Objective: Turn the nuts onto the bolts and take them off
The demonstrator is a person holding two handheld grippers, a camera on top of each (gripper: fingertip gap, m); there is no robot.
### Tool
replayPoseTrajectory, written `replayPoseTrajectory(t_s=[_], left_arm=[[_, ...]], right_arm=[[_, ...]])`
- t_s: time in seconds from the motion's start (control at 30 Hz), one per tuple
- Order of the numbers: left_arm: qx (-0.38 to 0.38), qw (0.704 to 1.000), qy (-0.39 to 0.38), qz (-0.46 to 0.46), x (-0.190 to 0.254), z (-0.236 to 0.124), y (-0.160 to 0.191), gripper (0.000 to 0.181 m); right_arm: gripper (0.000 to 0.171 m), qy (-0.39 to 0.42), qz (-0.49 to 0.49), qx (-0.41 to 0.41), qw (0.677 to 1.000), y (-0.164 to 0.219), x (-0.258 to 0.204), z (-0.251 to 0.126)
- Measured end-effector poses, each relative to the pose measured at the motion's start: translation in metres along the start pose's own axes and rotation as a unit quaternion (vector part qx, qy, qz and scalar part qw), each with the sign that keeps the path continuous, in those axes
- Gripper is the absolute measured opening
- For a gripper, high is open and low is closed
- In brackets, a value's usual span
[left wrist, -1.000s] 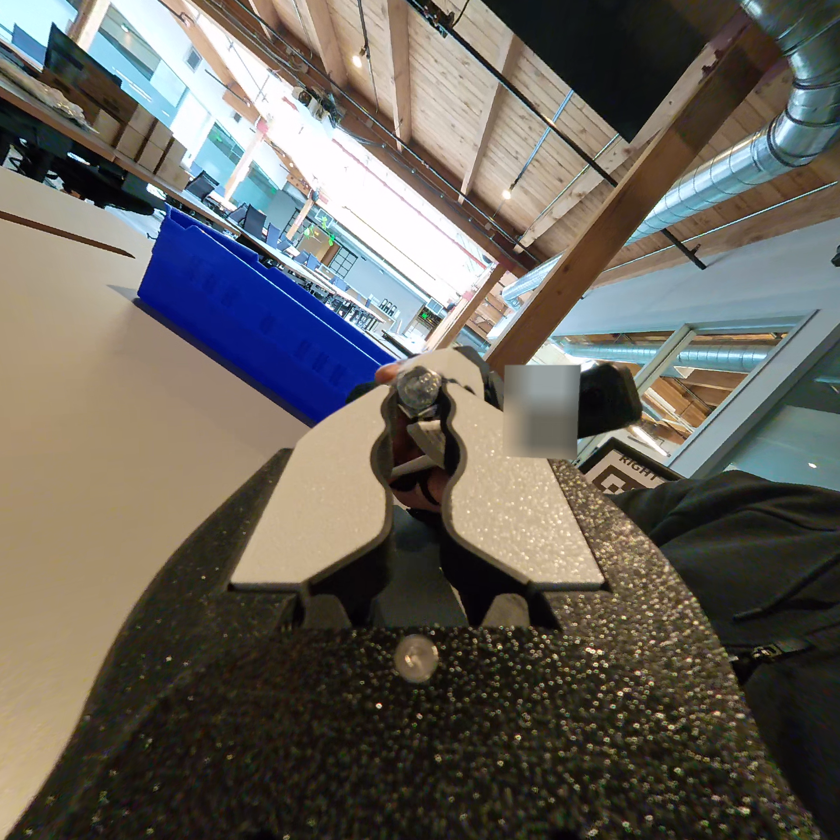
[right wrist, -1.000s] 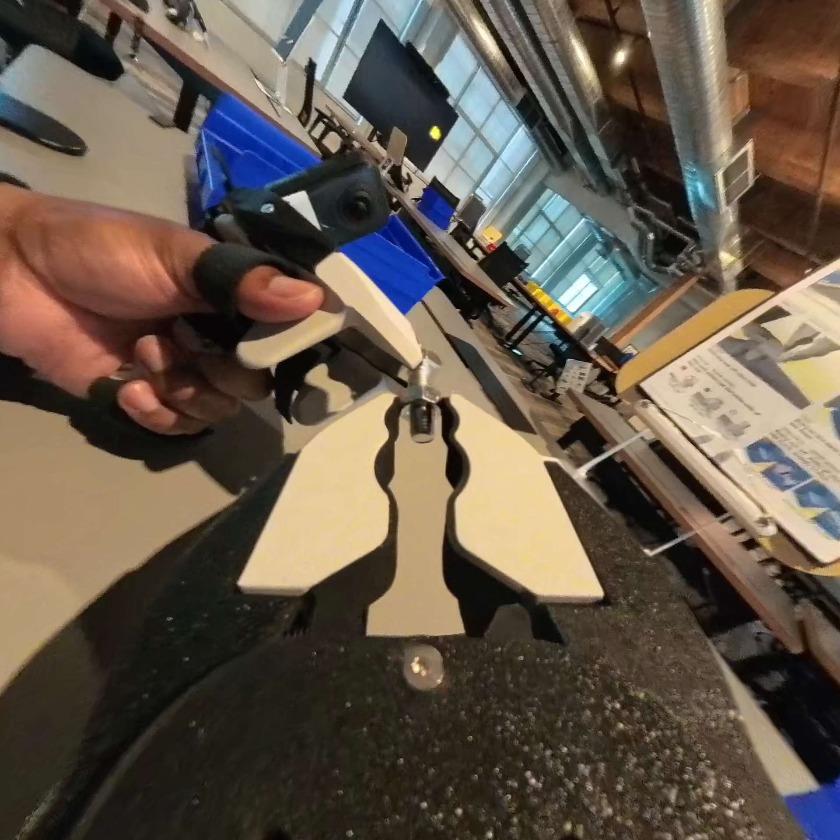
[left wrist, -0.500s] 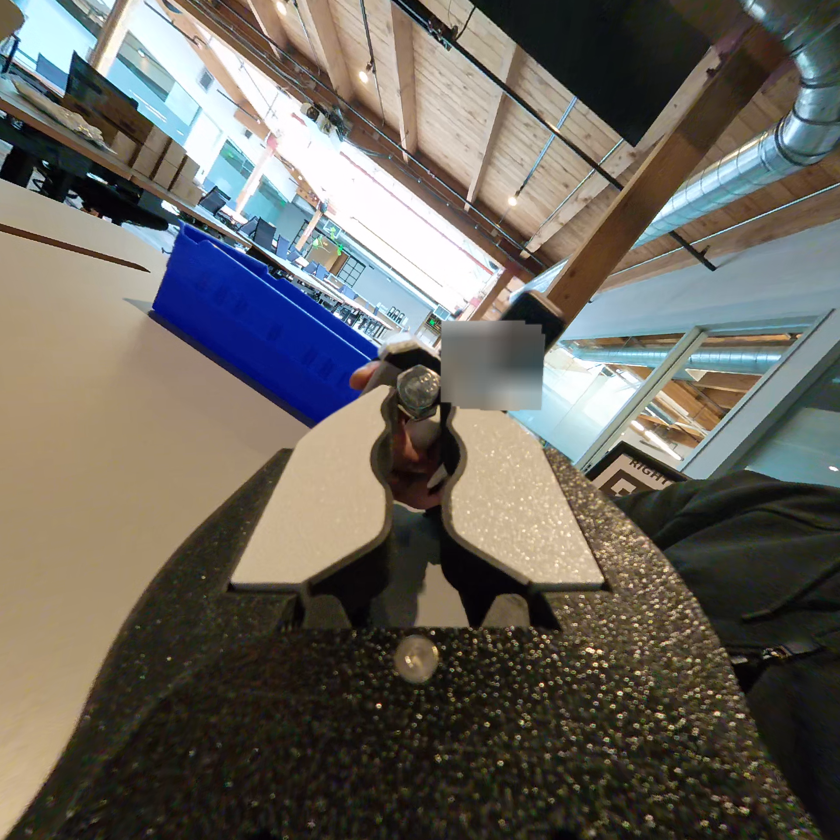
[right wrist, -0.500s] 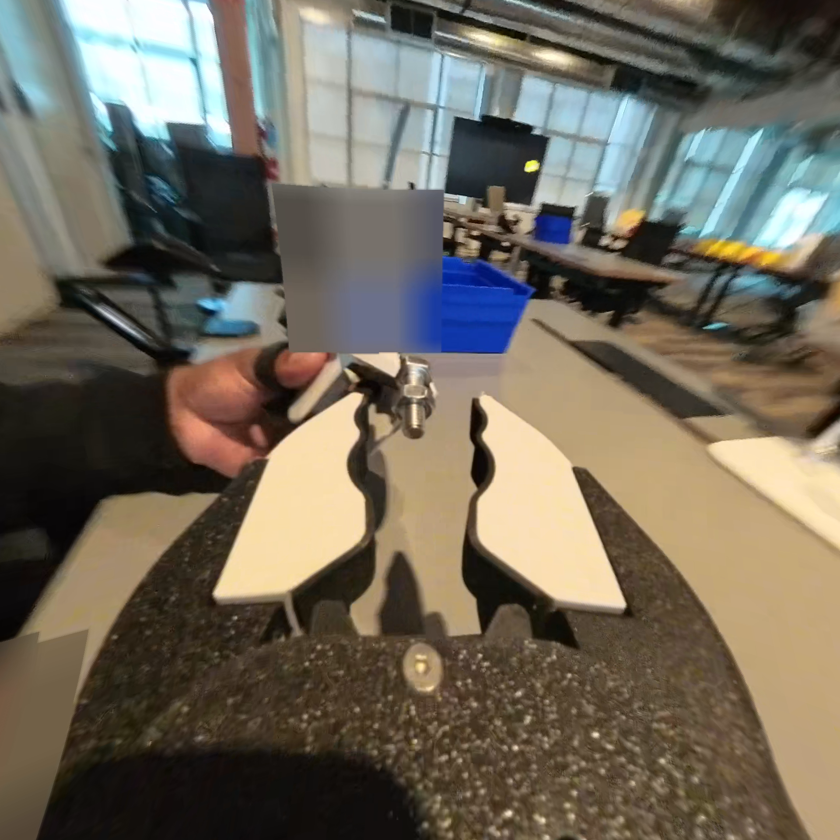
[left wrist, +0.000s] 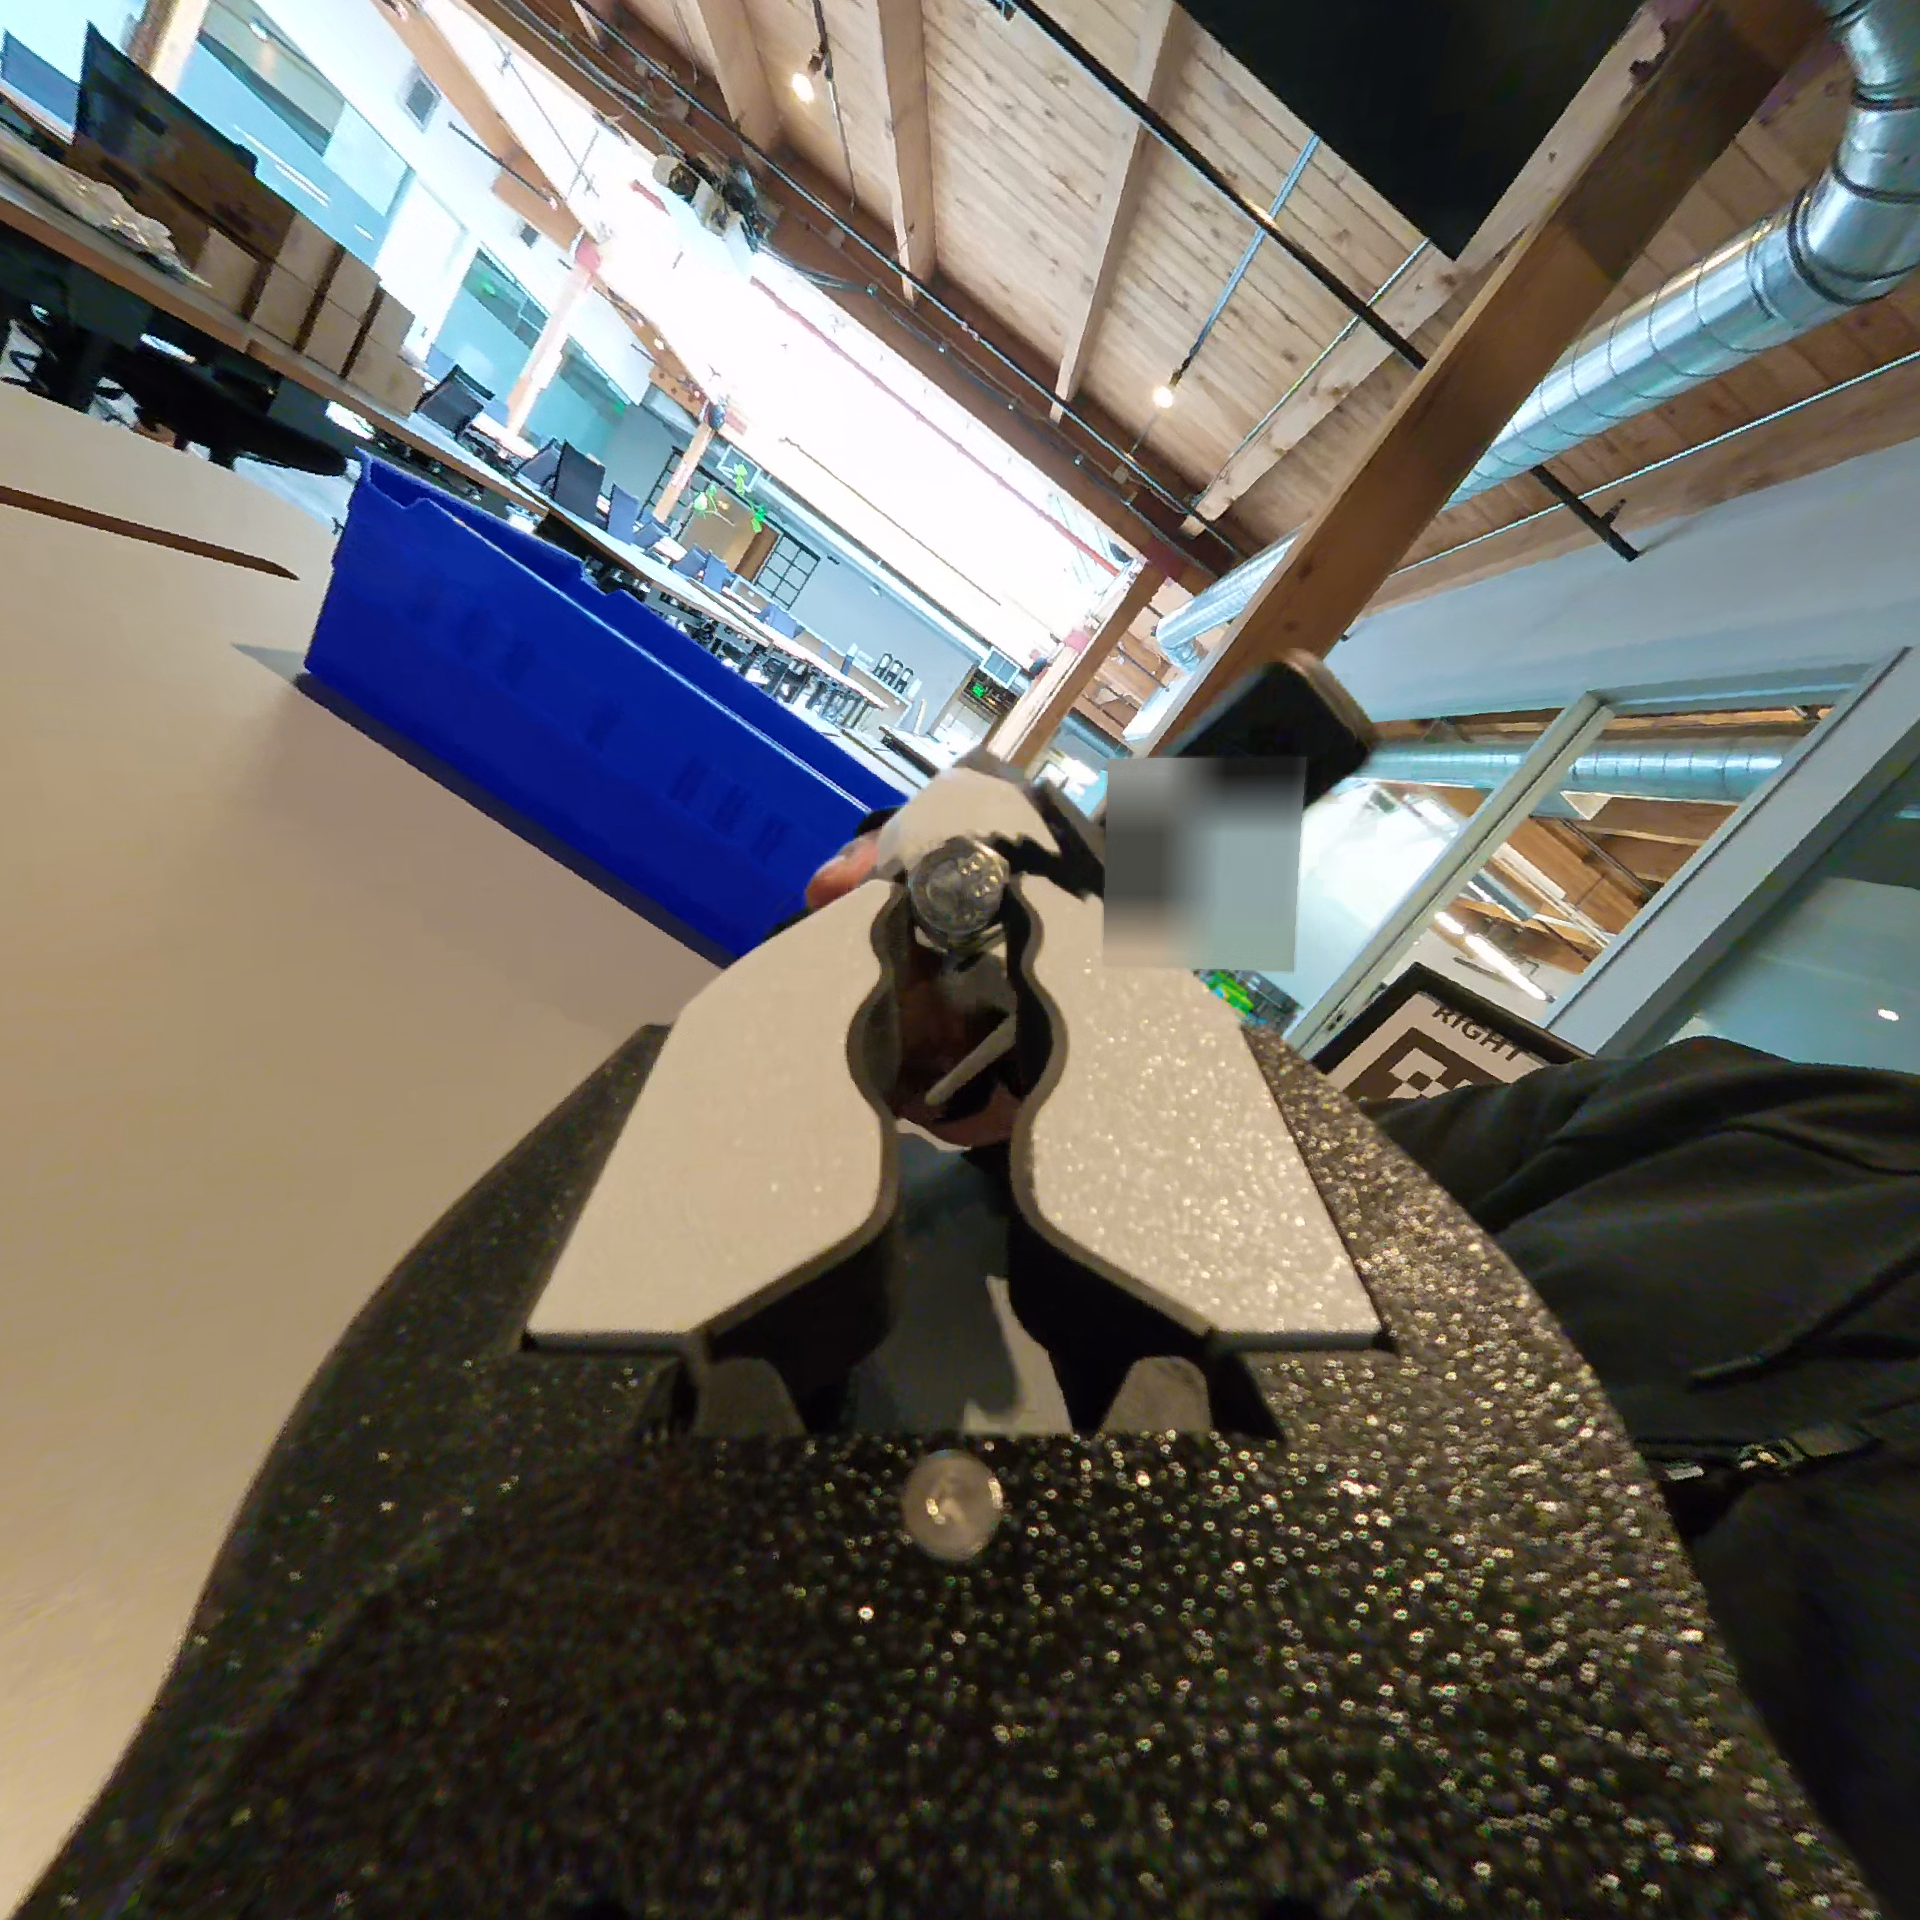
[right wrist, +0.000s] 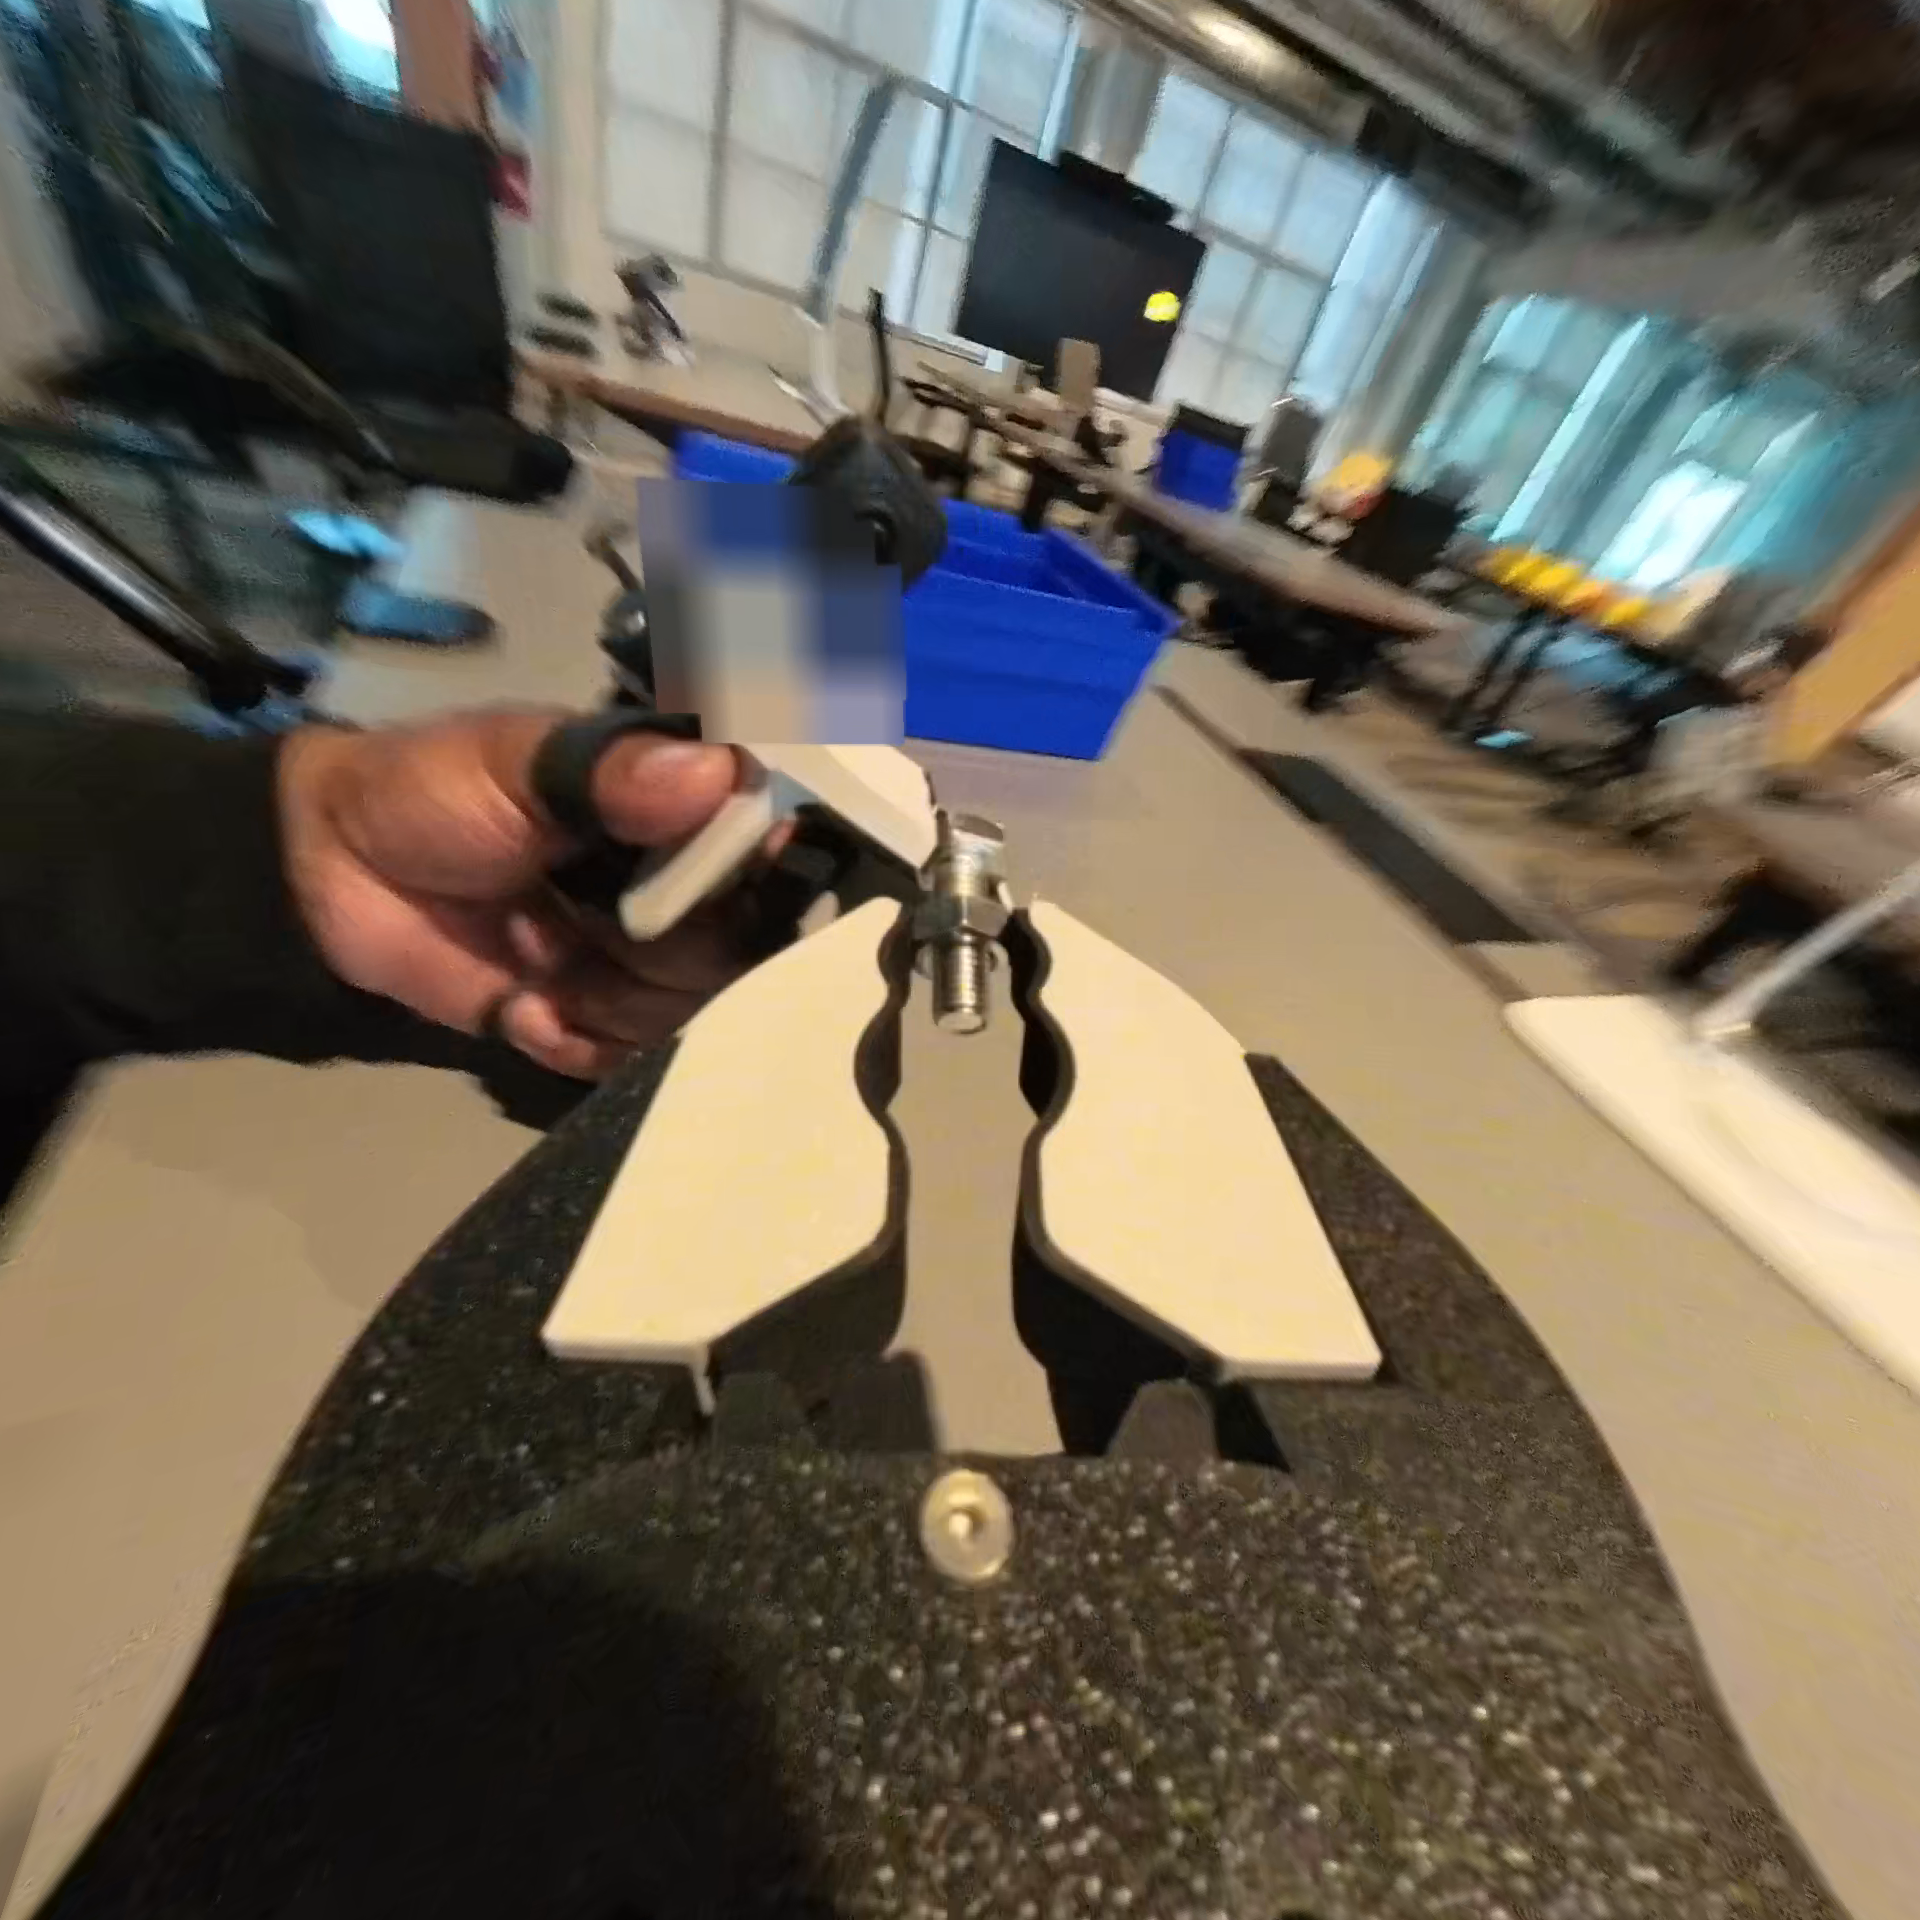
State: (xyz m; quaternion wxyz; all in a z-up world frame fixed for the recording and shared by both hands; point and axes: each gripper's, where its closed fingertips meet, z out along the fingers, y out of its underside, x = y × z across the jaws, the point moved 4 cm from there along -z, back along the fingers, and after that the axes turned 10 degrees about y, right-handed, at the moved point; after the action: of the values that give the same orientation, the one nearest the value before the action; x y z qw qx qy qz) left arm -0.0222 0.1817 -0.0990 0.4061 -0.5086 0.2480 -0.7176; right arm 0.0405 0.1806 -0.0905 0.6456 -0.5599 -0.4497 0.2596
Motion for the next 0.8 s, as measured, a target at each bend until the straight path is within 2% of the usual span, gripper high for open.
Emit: replayPoseTrajectory(t_s=[0.1,0.2,0.27,0.37,0.47,0.6,0.67,0.73,0.8], left_arm=[[-0.008,1.000,-0.003,0.010,0.0012,0.0014,0.0007,0.017],[-0.012,1.000,-0.014,0.012,-0.0008,0.0008,0.0014,0.017],[-0.005,1.000,-0.010,0.010,-0.0001,0.0000,0.0002,0.016],[0.009,1.000,-0.011,0.005,-0.0012,-0.0027,-0.0027,0.016],[0.018,1.000,-0.002,-0.003,-0.0007,-0.0033,-0.0035,0.016],[0.017,1.000,-0.003,-0.006,-0.0012,-0.0034,-0.0029,0.016],[0.015,1.000,0.001,-0.010,-0.0012,-0.0026,-0.0019,0.016],[0.012,1.000,0.004,-0.013,-0.0011,-0.0017,-0.0010,0.016],[0.010,1.000,0.002,-0.010,-0.0012,-0.0018,-0.0008,0.016]], right_arm=[[0.018,-0.093,0.170,0.006,0.981,0.0017,0.0041,-0.0007],[0.018,-0.125,0.235,0.008,0.964,0.0053,0.0061,0.0003],[0.018,-0.111,0.202,0.013,0.973,0.0045,0.0046,0.0002],[0.034,-0.070,0.121,0.021,0.990,0.0012,0.0020,-0.0010],[0.037,-0.003,0.024,0.021,0.999,0.0005,0.0037,-0.0016],[0.034,0.050,-0.091,0.018,0.994,0.0002,-0.0002,-0.0021],[0.024,0.074,-0.129,0.011,0.989,0.0008,-0.0010,-0.0014],[0.019,0.078,-0.145,0.008,0.986,0.0014,-0.0028,-0.0012],[0.019,0.062,-0.114,0.005,0.992,0.0017,-0.0025,-0.0012]])
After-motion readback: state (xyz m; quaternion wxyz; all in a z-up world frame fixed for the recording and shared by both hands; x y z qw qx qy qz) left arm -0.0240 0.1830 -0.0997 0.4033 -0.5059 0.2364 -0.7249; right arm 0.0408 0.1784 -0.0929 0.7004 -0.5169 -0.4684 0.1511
